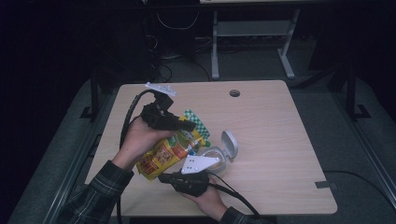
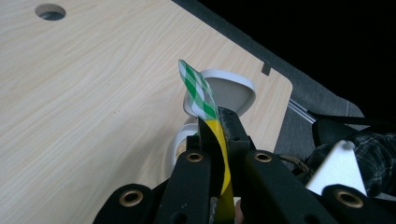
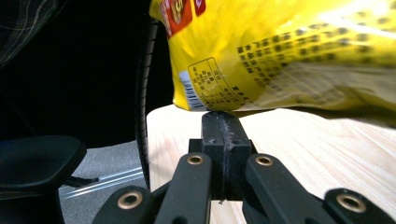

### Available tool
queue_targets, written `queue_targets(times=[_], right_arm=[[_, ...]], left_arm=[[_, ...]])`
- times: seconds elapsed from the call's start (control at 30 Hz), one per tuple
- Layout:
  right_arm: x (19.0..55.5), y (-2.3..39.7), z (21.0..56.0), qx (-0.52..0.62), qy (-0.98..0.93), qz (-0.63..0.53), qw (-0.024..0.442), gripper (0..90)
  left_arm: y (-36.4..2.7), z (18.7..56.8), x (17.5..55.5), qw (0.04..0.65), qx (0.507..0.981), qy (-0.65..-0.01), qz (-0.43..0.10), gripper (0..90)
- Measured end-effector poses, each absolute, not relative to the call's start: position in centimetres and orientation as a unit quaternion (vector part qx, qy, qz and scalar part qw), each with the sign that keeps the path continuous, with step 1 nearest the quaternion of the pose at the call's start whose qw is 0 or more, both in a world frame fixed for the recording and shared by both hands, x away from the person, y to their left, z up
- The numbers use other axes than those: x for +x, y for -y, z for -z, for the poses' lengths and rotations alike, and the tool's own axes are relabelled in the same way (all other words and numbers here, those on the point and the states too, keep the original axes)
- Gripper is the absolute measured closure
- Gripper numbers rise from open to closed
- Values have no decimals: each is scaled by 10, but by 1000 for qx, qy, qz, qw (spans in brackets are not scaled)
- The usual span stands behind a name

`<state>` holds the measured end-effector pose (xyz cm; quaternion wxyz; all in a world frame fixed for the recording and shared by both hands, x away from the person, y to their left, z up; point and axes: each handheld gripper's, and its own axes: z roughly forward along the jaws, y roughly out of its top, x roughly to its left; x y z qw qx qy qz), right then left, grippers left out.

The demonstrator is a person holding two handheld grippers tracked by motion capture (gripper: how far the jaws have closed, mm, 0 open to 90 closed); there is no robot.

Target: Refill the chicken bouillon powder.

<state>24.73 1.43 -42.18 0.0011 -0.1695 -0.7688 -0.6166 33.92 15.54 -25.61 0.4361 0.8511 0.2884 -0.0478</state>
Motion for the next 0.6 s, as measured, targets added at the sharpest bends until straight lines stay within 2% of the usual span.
queue_targets(times=[0.33, 0.6], right_arm=[[247, -12, 420, -173, 769, 615, -8, 898], [248, -8, 416, -174, 780, 600, -20, 899]], left_arm=[[-184, 257, 338, 459, 836, -300, 36, 900], [-196, 265, 345, 474, 829, -297, 6, 900]])
